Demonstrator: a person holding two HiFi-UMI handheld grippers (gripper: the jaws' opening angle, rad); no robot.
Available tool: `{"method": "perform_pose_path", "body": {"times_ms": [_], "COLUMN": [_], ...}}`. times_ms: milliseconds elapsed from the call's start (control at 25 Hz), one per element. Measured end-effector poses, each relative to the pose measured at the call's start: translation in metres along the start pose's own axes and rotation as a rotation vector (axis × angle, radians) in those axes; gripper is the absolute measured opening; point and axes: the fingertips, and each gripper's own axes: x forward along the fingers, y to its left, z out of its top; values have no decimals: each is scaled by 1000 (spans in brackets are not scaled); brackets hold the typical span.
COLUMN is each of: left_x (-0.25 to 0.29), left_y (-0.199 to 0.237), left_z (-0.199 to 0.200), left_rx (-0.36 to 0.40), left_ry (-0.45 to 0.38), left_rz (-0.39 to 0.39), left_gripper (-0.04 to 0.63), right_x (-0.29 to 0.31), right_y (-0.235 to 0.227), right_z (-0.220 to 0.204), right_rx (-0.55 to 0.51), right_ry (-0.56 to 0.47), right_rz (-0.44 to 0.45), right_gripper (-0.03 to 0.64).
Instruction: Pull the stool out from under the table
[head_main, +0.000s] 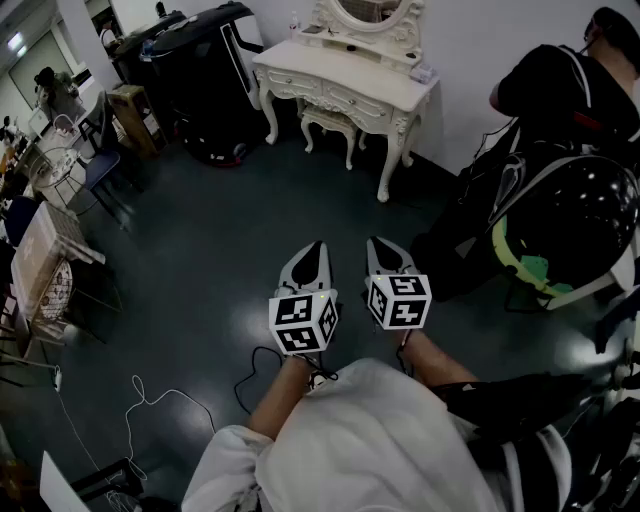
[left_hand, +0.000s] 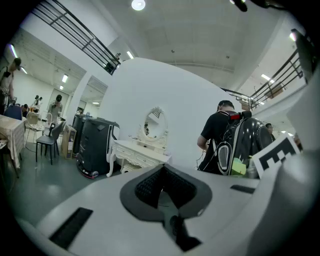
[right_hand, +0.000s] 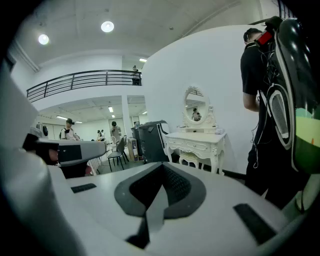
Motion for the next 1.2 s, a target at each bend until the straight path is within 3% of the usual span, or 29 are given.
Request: {"method": "perform_pose_path", "body": {"times_ms": [560, 960, 1200], "left_x": [-10, -27, -25], "left_y": [17, 78, 98], "left_z": [-14, -7, -16], "left_rx": [-45, -25, -49], "left_ry": [17, 32, 49], "left_rz": [-14, -19, -1], "left_gripper": [8, 8, 8], "right_x": [-3, 17, 22], "right_y": [5, 41, 32], "right_z": [-17, -28, -37], "right_rx": [61, 89, 99], "right_ry": [26, 57, 74], "right_rz": [-40, -84, -111], "right_gripper": [-2, -2, -2]}}
